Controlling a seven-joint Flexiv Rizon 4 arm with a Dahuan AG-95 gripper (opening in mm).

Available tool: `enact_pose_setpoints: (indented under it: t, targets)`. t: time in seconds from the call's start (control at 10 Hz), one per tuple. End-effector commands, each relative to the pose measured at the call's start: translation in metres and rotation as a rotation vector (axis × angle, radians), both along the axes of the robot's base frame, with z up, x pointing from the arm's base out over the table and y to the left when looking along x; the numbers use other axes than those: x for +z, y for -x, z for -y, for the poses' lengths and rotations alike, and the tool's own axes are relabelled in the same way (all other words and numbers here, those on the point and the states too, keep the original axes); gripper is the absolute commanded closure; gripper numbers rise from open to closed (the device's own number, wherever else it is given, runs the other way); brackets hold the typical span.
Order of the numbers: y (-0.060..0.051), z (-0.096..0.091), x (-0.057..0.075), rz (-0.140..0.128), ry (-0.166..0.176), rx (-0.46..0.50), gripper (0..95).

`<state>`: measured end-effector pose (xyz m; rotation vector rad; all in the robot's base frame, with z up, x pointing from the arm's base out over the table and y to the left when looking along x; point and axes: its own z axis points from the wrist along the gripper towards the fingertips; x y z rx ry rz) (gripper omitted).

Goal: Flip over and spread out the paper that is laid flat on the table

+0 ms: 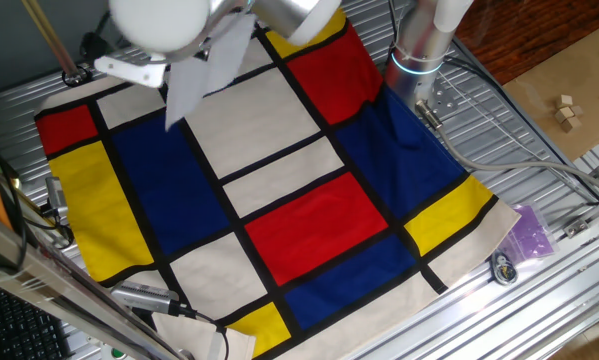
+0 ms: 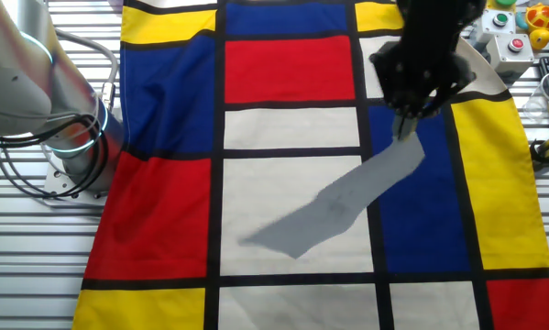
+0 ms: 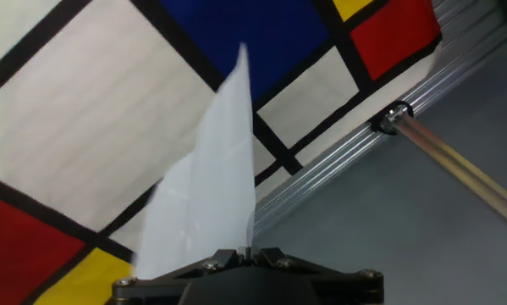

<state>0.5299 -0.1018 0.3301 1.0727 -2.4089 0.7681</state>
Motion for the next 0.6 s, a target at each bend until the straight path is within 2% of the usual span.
enact_pose_setpoints:
  t: [0.1, 0.2, 0.4, 0.5, 0.6]
  targets:
    - [-0.005, -0.018, -0.022, 0.049, -0.028, -0.166, 95.0]
    - [-0.005, -0.026, -0.032, 0.056, -0.022, -0.194, 95.0]
    - [0.001, -0.042, -0.054, 0.089, -0.026, -0.257, 95.0]
    - [0.002, -0.045, -0.058, 0.092, -0.026, -0.277, 95.0]
    - [0.001, -0.055, -0.066, 0.094, -0.043, -0.329, 95.0]
